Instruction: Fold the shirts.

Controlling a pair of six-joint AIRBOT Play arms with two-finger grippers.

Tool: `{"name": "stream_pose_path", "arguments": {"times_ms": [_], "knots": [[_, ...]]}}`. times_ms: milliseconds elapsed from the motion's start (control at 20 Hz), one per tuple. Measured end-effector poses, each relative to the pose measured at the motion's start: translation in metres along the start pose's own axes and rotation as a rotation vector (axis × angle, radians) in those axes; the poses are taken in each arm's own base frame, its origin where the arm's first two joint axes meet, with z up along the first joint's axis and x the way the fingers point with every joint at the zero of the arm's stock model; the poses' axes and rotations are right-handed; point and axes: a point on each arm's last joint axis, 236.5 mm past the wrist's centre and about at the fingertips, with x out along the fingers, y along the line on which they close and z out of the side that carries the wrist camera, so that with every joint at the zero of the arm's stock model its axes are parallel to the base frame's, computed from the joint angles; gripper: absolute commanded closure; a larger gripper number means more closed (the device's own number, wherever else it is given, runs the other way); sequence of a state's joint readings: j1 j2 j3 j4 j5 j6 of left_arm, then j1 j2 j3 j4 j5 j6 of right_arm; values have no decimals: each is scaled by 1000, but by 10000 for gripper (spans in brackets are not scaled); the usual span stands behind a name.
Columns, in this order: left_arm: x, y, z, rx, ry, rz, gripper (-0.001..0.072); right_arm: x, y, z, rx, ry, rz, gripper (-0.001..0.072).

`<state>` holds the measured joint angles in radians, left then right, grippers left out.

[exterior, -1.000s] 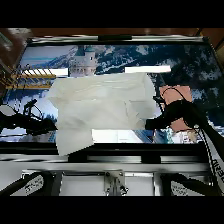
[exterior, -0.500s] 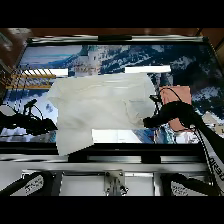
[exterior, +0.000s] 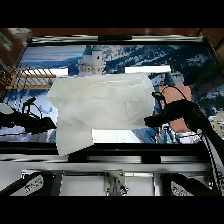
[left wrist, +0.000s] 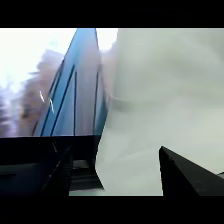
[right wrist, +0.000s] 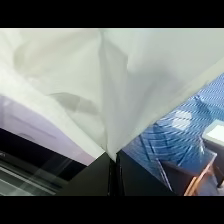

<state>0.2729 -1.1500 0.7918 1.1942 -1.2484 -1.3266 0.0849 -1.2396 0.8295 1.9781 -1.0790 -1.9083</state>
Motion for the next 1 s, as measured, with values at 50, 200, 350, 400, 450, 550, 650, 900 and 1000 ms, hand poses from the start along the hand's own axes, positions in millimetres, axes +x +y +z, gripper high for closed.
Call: {"name": "stream_pose_path", "arguments": {"times_ms": [50, 200, 350, 400, 450, 550, 650, 900, 1000], "knots": [[-2, 1, -2, 5, 8, -3, 88, -6, 2, -2, 0, 0, -1, 670], [-9, 11, -6, -11, 21, -13, 88, -16, 5, -7, 11, -1, -10, 669], [-8, 21, -13, -36, 28, -55, 88, -21, 6, -9, 36, -1, -15, 669], [-3, 22, -17, -38, 42, -70, 88, -22, 6, -9, 45, -3, -16, 669], [3, 22, -23, -40, 61, -86, 88, -22, 5, -8, 52, -5, -17, 669], [19, 19, -31, -40, 86, -118, 88, -23, 5, -8, 74, -8, -18, 669], [35, 11, -32, -41, 91, -151, 89, -23, 5, -7, 85, -12, -21, 669], [62, -16, -28, -34, 95, -214, 610, -24, 4, -6, 99, -20, -23, 669], [70, -20, -28, -23, 102, -213, 679, -24, 4, -4, 102, -25, -25, 669]]}}
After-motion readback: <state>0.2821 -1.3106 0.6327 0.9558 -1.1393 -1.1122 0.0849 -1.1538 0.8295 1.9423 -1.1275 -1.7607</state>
